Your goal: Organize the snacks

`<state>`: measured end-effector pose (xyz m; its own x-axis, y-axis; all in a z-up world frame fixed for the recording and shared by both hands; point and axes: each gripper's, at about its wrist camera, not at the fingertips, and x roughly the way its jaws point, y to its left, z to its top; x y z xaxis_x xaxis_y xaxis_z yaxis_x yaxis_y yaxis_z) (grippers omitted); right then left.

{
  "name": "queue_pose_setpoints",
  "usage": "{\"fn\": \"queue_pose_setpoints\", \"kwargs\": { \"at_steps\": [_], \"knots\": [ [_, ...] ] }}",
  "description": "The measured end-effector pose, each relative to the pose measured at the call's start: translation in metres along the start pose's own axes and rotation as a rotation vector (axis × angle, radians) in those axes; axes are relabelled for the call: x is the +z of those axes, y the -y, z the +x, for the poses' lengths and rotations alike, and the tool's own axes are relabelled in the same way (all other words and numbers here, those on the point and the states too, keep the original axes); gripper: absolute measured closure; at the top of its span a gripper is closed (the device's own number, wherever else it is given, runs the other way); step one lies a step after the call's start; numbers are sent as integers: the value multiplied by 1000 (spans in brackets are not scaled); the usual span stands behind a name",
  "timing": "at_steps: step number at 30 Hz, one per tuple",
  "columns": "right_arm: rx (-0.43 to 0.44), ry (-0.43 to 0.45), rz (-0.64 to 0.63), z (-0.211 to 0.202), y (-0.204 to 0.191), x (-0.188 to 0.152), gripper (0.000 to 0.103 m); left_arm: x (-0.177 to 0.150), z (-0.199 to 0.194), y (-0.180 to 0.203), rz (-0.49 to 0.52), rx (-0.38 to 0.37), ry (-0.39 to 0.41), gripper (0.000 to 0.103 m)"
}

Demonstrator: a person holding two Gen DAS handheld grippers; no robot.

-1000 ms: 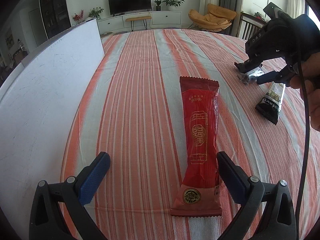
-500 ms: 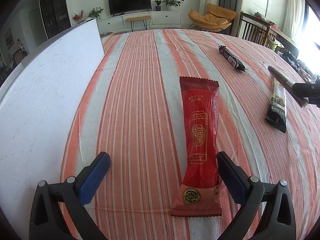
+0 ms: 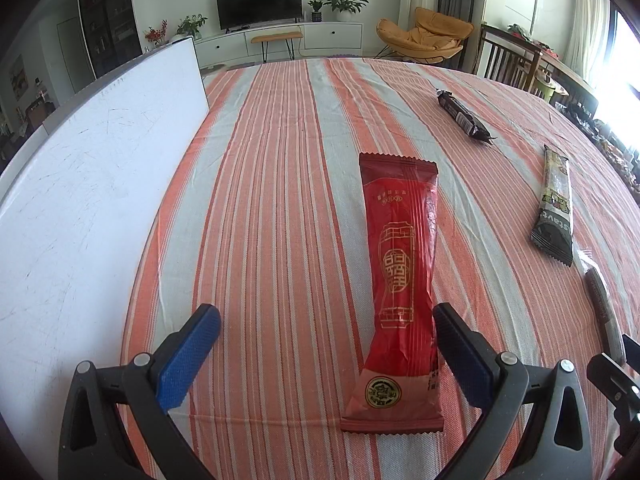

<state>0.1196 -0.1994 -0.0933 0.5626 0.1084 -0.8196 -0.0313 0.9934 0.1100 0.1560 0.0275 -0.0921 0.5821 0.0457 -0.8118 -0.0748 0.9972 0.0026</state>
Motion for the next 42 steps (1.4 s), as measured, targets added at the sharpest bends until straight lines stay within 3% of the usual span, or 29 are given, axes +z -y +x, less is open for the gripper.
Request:
{"fn": "queue_pose_setpoints", "kwargs": {
  "at_steps": [2, 12, 42],
  "knots": [
    [-86, 63, -97, 3, -15, -10, 23, 0, 0, 0, 0, 0, 0, 0],
    [-80, 72, -59, 5, -8, -12, 17, 0, 0, 0, 0, 0, 0, 0],
    [-80, 72, -59, 4, -7, -12, 16, 0, 0, 0, 0, 0, 0, 0]
  ]
}}
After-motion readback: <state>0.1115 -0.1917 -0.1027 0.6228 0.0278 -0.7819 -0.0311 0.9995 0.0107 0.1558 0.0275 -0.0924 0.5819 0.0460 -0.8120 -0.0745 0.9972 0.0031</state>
